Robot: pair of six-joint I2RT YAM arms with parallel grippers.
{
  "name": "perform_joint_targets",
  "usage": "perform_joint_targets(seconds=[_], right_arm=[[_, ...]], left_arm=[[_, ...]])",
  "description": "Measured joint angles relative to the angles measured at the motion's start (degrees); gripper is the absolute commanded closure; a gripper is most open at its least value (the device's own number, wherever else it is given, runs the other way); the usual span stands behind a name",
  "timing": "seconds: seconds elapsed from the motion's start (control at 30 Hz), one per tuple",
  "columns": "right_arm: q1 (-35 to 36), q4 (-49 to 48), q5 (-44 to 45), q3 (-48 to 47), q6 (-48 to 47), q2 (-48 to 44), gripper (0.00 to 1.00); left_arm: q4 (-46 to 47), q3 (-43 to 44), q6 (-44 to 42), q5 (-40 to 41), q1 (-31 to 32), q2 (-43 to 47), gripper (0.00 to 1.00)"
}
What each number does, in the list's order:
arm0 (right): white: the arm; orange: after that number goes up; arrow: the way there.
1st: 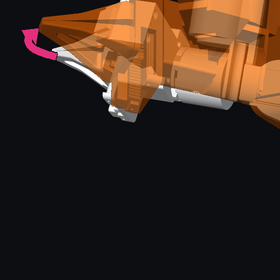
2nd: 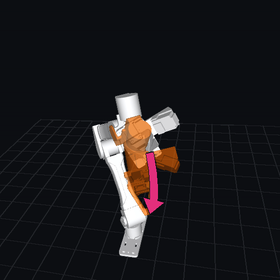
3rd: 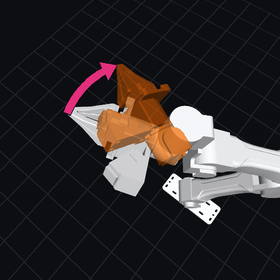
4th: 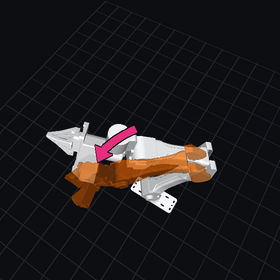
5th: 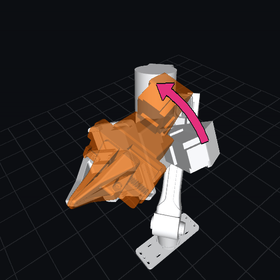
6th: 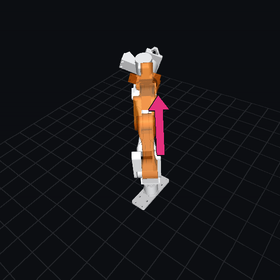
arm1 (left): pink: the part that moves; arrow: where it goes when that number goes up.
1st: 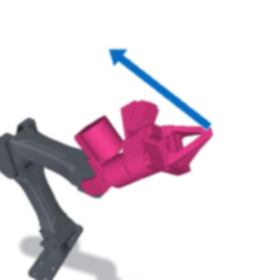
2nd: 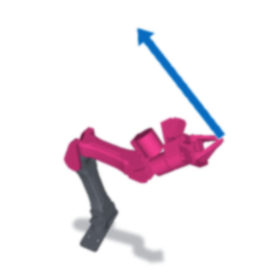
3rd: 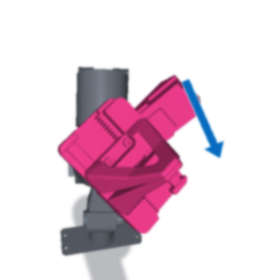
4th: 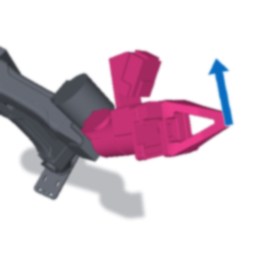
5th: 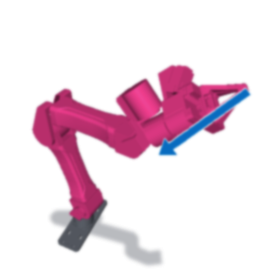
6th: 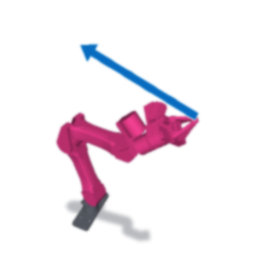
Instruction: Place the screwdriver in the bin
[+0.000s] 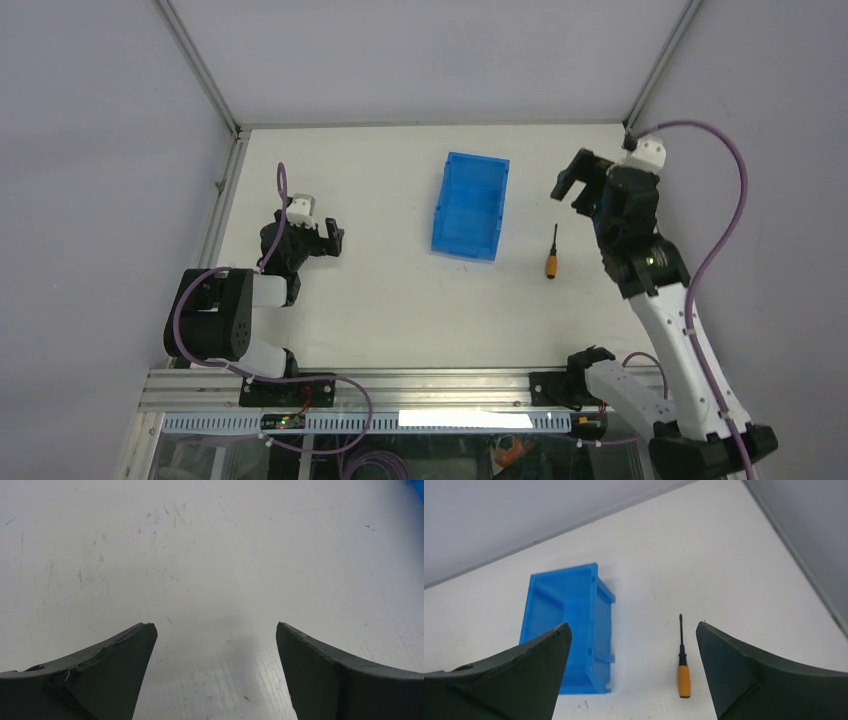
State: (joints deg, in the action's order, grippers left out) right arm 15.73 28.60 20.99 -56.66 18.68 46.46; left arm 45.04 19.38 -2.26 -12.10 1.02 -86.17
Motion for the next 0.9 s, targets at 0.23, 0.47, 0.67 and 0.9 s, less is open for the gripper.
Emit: perform_joint_targets(seconds=[0.23,0.47,0.67,0.9], right_arm=[[-9.66,13.49,-4.39,-27.52,-0.87,28.37,0.05],[-13.86,20.41,-13.42,-21.59,-1.84,49.83,0.22],[-13.7,20.72,-17.59,-12.35,-1.68,54.31,0.35],[-13.6,18.88,-18.78,-8.79,-1.6,56.22,0.88]], left_arm=[[0.0,0.0,0.0,0.02,0.0,0.0,0.01],[0.0,0.0,0.0,0.0,0.0,0.0,0.01],[0.0,0.0,0.0,0.0,0.0,0.0,0.01],[0.0,0.0,0.0,0.0,0.0,0.0,0.01]])
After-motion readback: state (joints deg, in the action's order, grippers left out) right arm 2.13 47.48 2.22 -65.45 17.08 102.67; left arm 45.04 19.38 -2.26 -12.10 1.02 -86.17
